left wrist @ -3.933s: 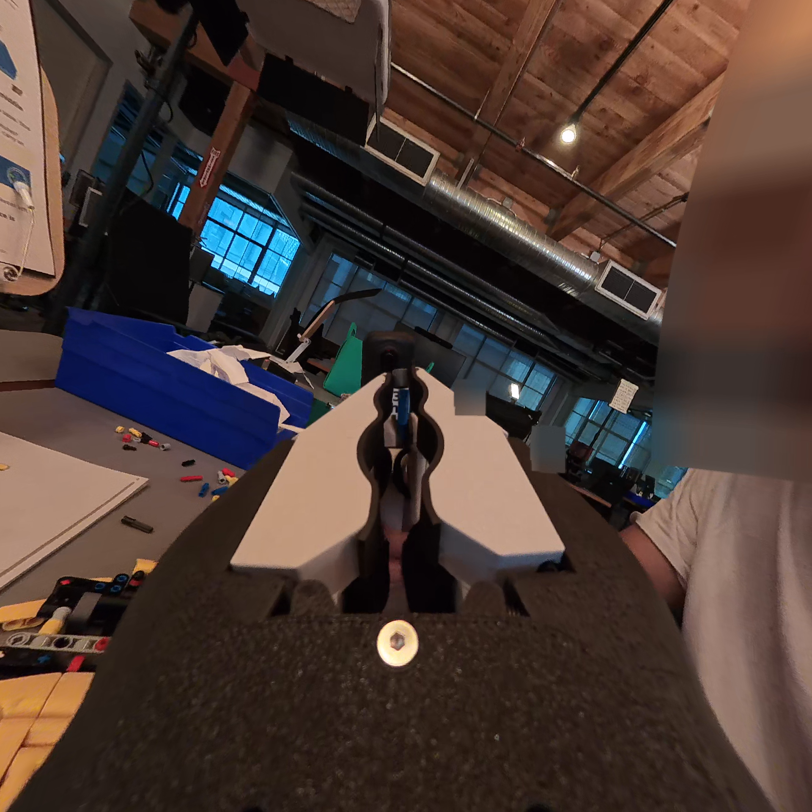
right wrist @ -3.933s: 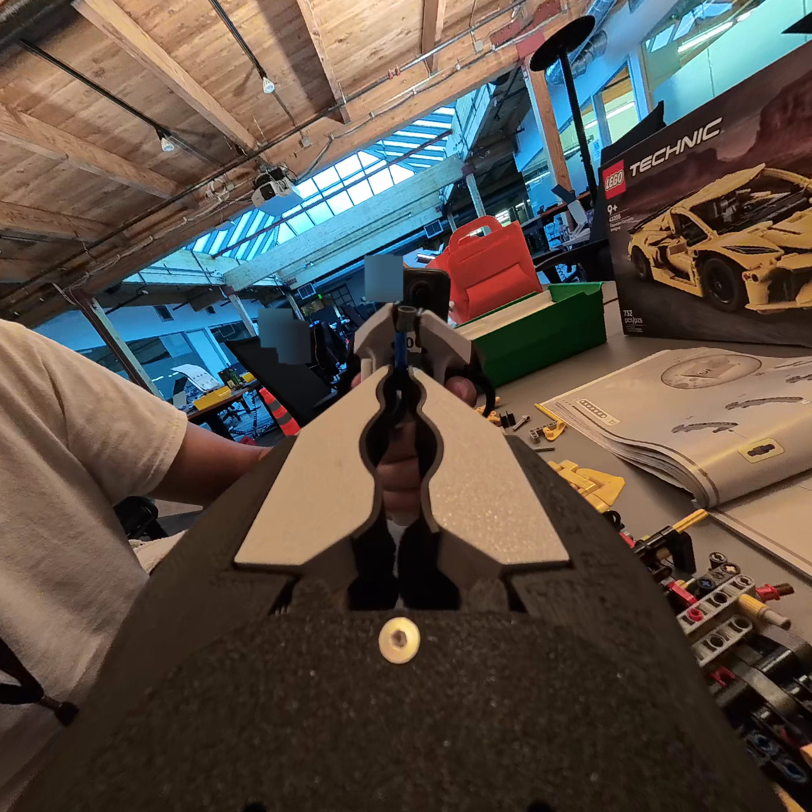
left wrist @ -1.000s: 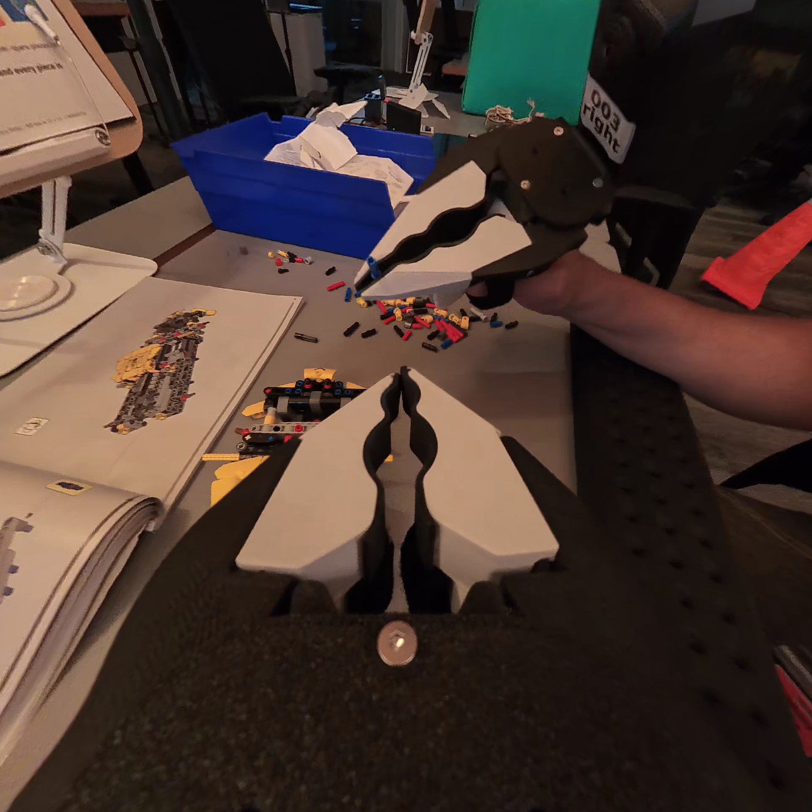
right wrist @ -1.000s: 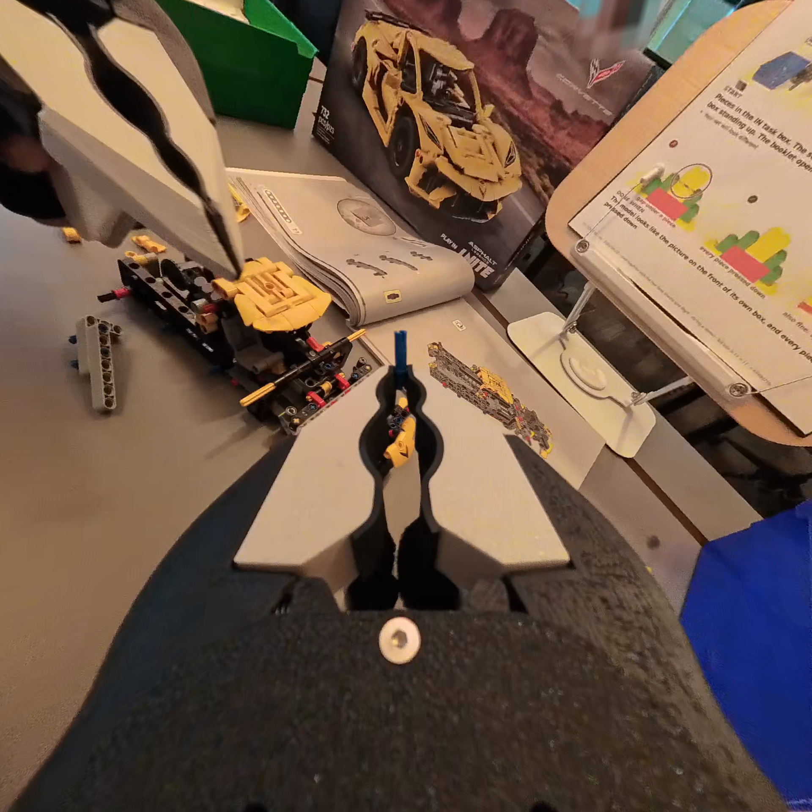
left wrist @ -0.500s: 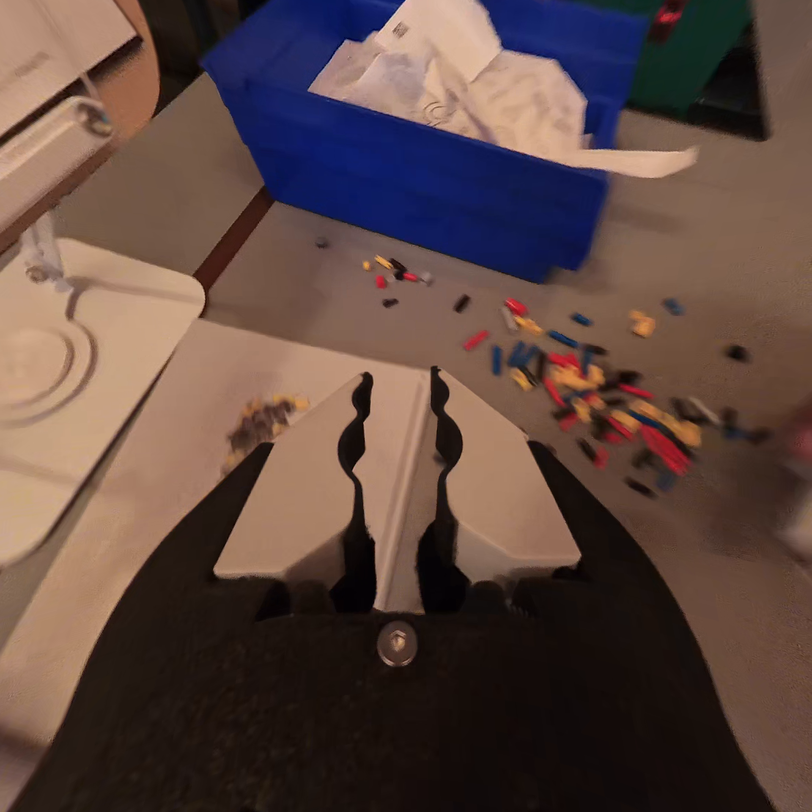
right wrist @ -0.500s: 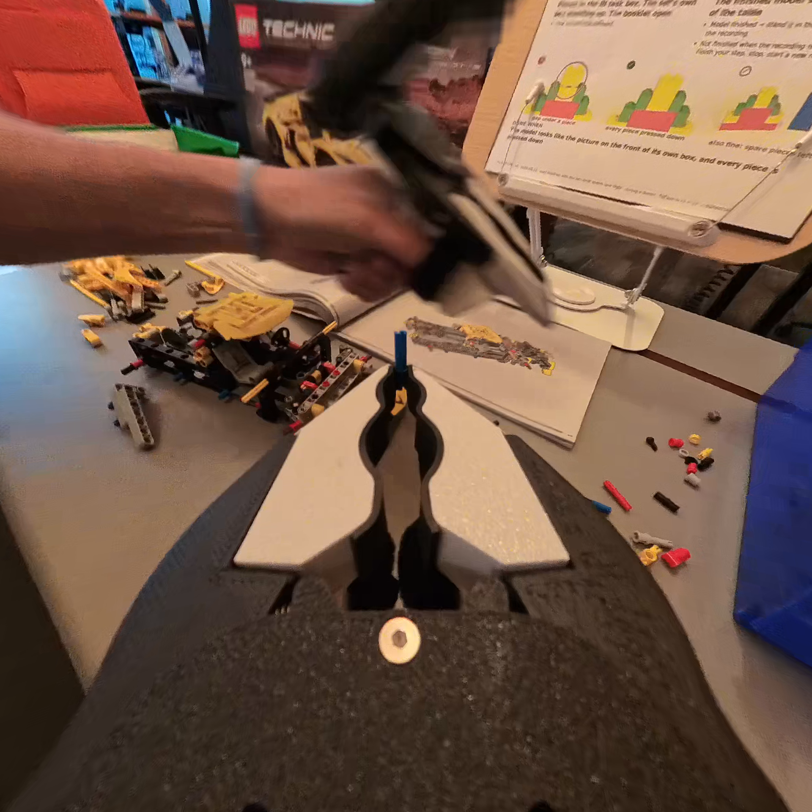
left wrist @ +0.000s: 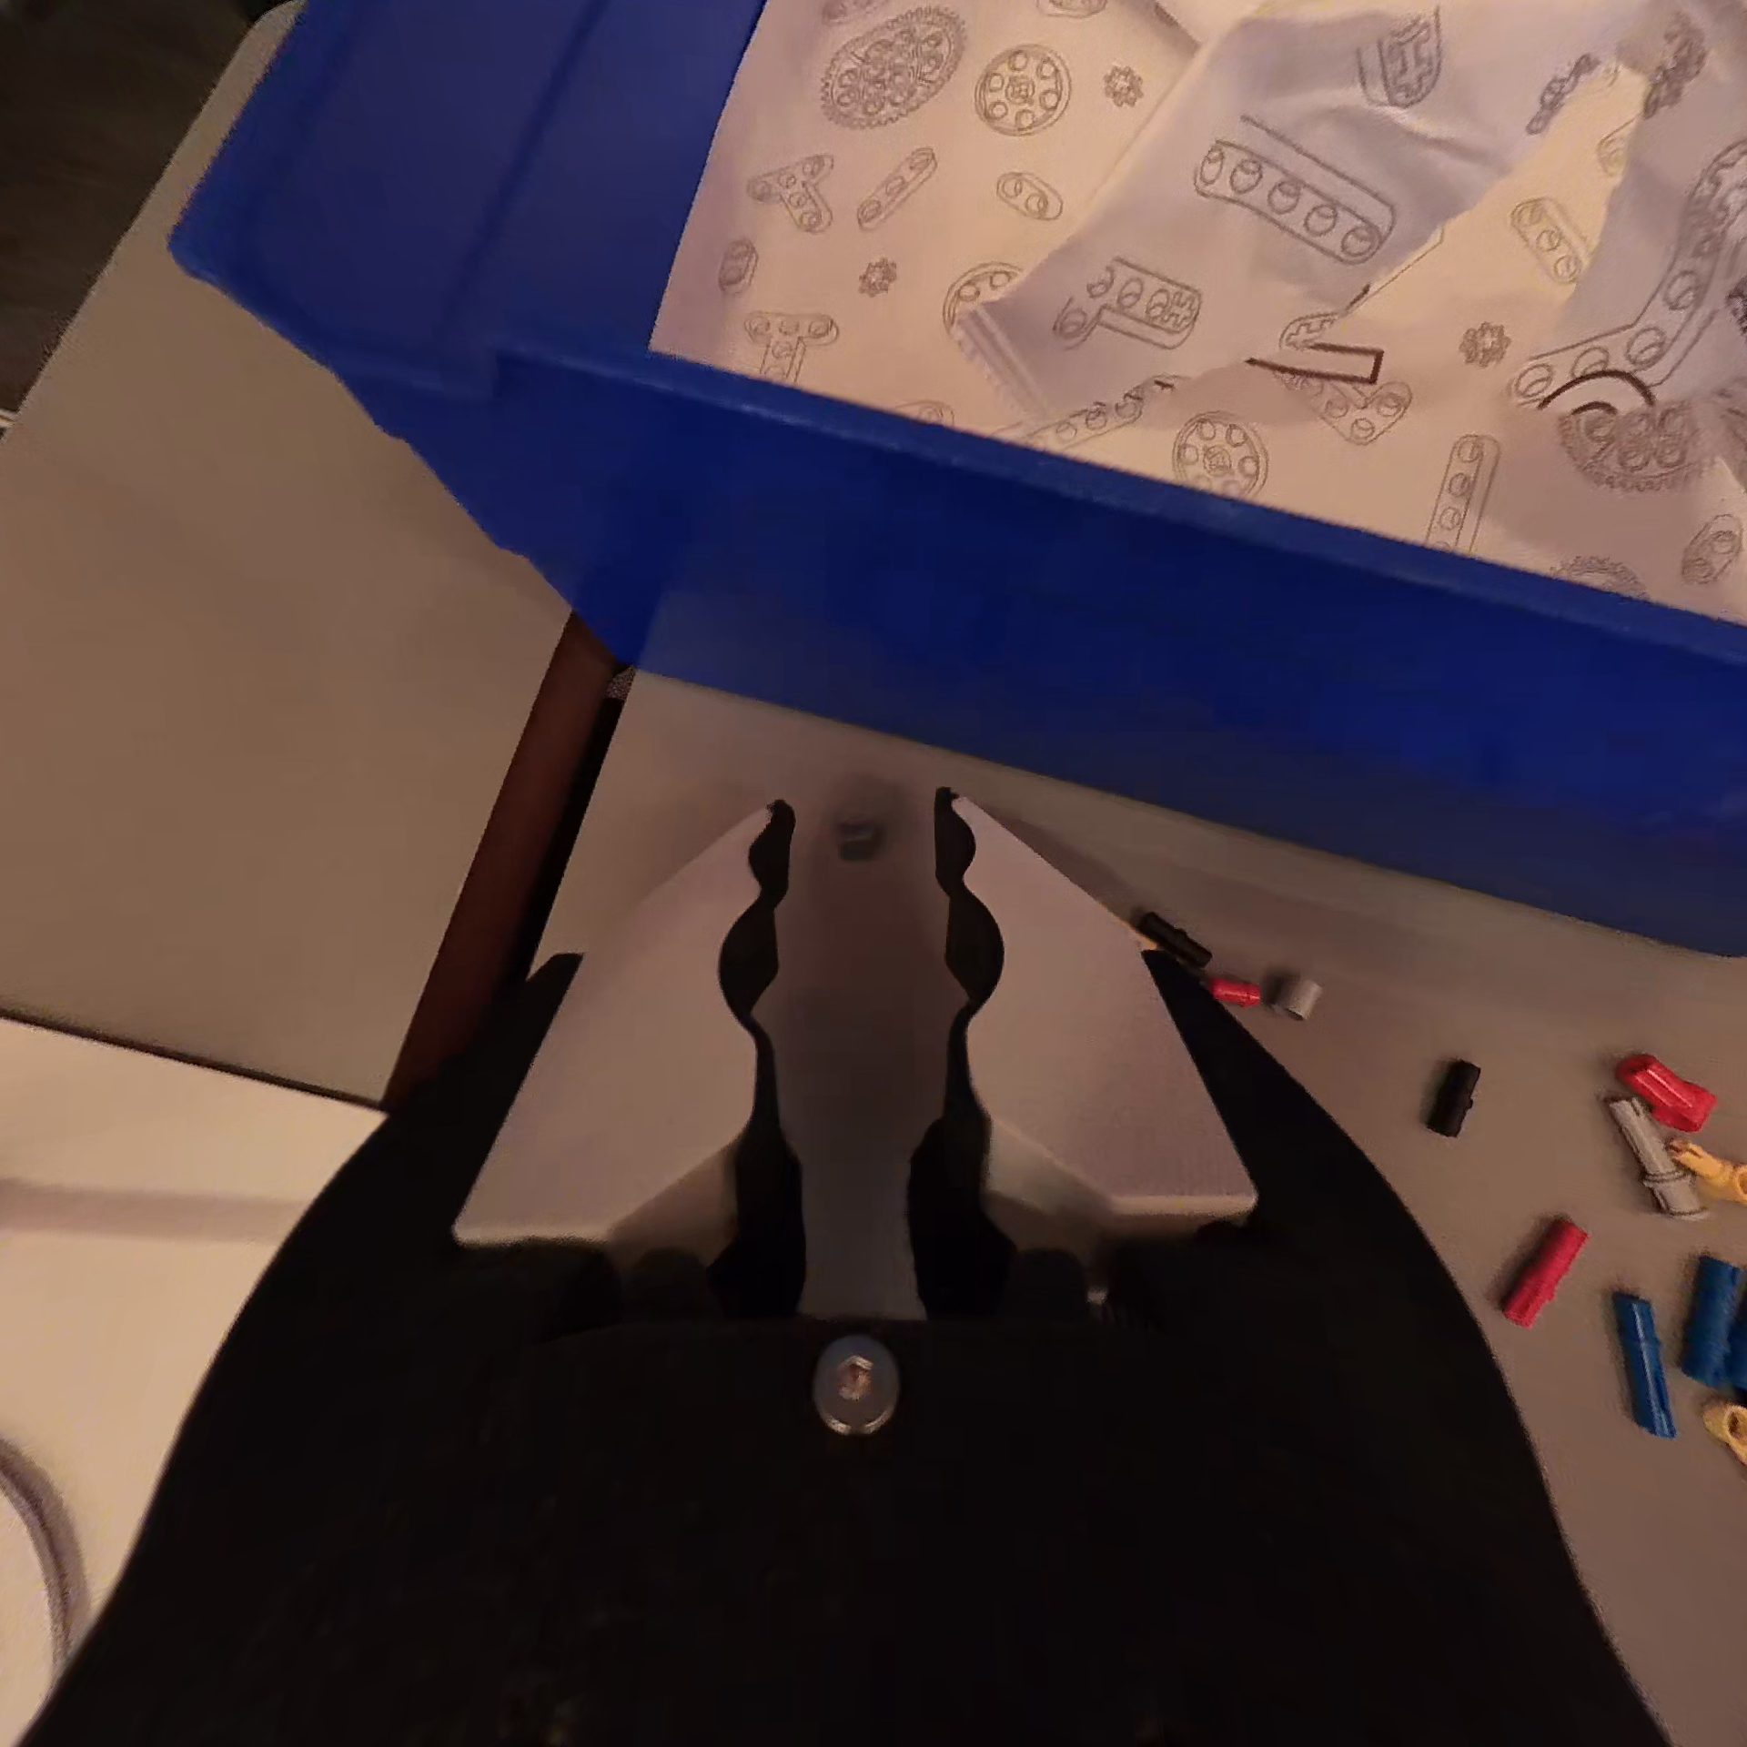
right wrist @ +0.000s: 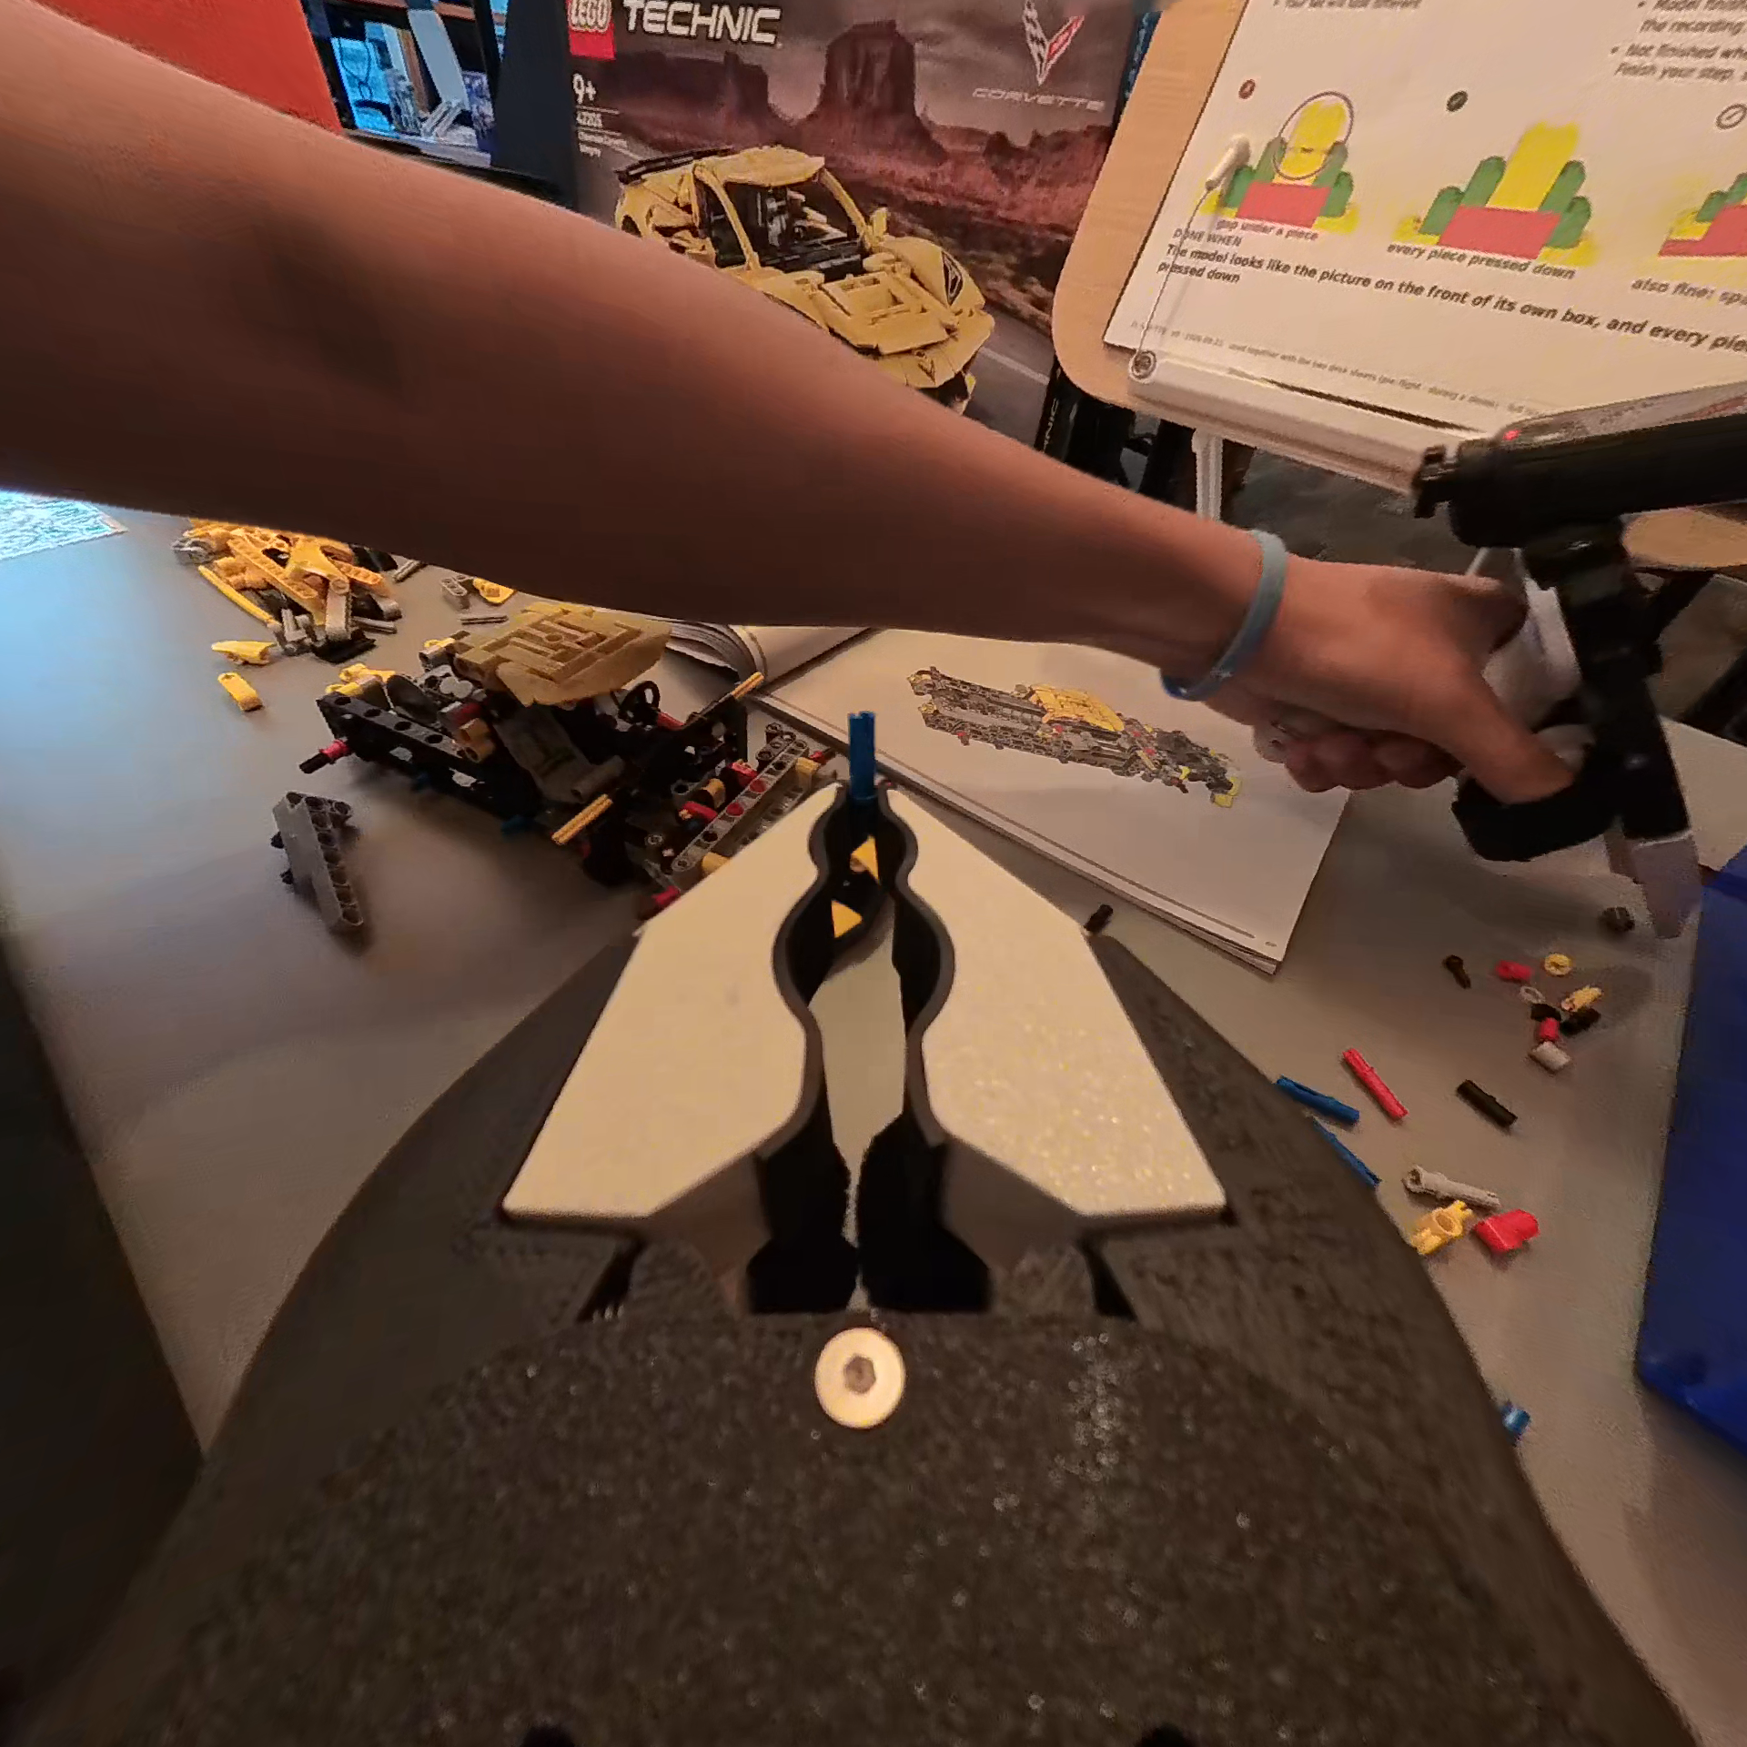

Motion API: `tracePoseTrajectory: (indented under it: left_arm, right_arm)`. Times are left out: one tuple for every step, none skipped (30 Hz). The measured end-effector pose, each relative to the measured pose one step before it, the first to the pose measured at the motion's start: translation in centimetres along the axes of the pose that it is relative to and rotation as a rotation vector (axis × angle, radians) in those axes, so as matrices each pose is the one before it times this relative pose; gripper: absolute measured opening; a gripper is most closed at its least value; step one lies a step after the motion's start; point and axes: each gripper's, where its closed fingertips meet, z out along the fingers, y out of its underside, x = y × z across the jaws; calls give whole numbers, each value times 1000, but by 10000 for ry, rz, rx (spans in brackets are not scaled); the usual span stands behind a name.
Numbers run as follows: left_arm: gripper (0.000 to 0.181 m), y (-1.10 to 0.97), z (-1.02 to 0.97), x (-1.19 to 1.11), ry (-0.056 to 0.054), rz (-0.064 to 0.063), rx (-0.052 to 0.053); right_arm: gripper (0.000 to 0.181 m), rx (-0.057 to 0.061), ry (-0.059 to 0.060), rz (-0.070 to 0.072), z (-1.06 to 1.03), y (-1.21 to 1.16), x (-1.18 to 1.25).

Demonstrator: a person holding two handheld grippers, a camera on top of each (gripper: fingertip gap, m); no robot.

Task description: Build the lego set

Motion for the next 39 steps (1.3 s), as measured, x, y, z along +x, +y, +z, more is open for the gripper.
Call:
tracePoseTrajectory:
  left_arm:
    - [30, 17, 105, -45, 60, 45, -52]
    - [24, 266, 160, 56, 137, 41, -168]
    - [20, 471, 203, 51, 101, 36, -251]
    - [21, 558, 159, 15, 18, 45, -274]
    - [21, 114, -109, 74, 1, 27, -6]
    - [21, 42, -202, 146, 31, 12, 13]
    - [21, 161, -122, 115, 22, 12, -35]
    - [19, 97, -32, -143, -143, 89, 27]
    - [14, -75, -37, -197, -221, 171, 153]
    - [14, -105, 8, -39, -142, 156, 131]
    - [16, -35, 71, 96, -45, 87, -12]
    - [24, -87, 65, 143, 15, 24, -29]
    - [27, -196, 58, 76, 8, -28, 23]
    - [28, -246, 76, -67, -69, -51, 54]
    - [29, -184, 125, -141, -88, -21, -5]
    - [28, -14, 197, -64, -27, 27, -117]
    - [27, 103, 226, 1, 39, 38, -172]
    - [13, -24, 121, 60, 91, -14, -74]
    - [7, 30, 34, -23, 28, 11, -108]
    - [1, 125, -28, -122, -43, 28, -130]
    - [0, 163, -101, -55, -16, 10, -103]
    - [0, 205, -179, -6, 11, -43, -87]
    - [0, 210, -268, 116, 94, -144, -35]
    - [0, 194, -412, 387, 239, -203, 10]
    - [0, 171, -602, 483, 225, -201, 39]
    - [0, 197, -774, 512, 172, -129, 47]
    - [0, 225, -877, 522, 134, -67, 47]
    - [0, 178, -882, 465, 107, -91, 76]
    - [0, 108, -879, 560, 165, -155, 114]
    - [0, 136, -836, 659, 192, -147, 116]
    - [0, 275, -680, 364, -37, -62, 29]
    - [0, 386, -402, -141, -322, -57, -92]
    - [0, 411, -71, -281, -321, -215, -174]
    - [4, 353, 278, -329, -230, -400, -259]
    - [13, 64, 459, -523, -280, -528, -180]
    - [25, -285, 471, -44, 39, -456, -1]
    - [31, -406, 384, 113, 79, -161, 56]
    - [30, -392, 244, -342, -268, 337, 102]
    - [30, -127, 138, -536, -396, 694, 34]
  right_arm:
    - [2, 4, -39, -19, 17, -45, -94]
    - [2, 20, -28, -15, 2, -49, -62]
    - [2, 2, -32, 24, -13, 4, -24]
    - [2, 5, -29, 57, -27, 17, 1]
    - [2, 18, -42, 63, -24, -10, -11]
    - [2, 37, -30, 39, -25, -67, -11]
    - [2, 29, -11, 5, -32, -70, -13]
    - [2, 24, -13, -18, -8, -72, -42]
    - [2, 0, -21, -22, 20, -18, -69]
    - [2, -41, -7, -27, 46, 59, -37]
    - [2, -35, -3, -38, 44, 70, -51]
    - [2, -38, -13, -25, 43, 86, -43]
    - [2, -24, -28, 2, 35, 62, -45]
    - [2, -6, -21, 19, 26, 15, -9]
    - [2, -10, -15, 2, 20, 9, -11]
    - [2, -24, -9, -3, 13, 37, 1]
    - [2, -26, -14, -8, 32, 55, -18]
    - [2, -34, -23, -9, 43, 61, -44]
    - [2, -50, -6, -16, 45, 101, -13]
    - [2, -18, -3, -12, 23, 37, 7]
    - [2, 14, -22, 11, 14, -9, -16]
    - [2, 3, 4, 18, 8, 10, 59]
    - [2, 11, 13, 22, -17, -13, 80]
    - [2, 40, -11, 53, -38, -62, 64]
    - [2, 53, -8, 50, -63, -85, 45]
    - [2, 52, 22, 27, -70, -85, 67]
    - [2, 42, -3, 39, -50, -77, 37]
    - [2, 35, -42, 38, 4, -85, -56]
    - [2, -11, -11, -4, 51, 13, -19]
    - [2, -43, 45, -46, 23, 77, 61]
    - [2, 25, 41, 9, -18, 5, 73]
    - [2, 45, -79, 108, 25, -68, -101]
    - [2, -21, -72, 55, 109, 4, -104]
    - [2, -73, 2, -57, 130, 89, -41]
    - [3, -91, 14, -86, 111, 153, -45]
    - [2, -82, -13, -74, 61, 172, -98]
    - [3, -81, -6, -46, 24, 210, -79]
    - [3, -62, 8, -26, 1, 155, -7]
    - [3, 1, 1, 5, -2, 21, 14]
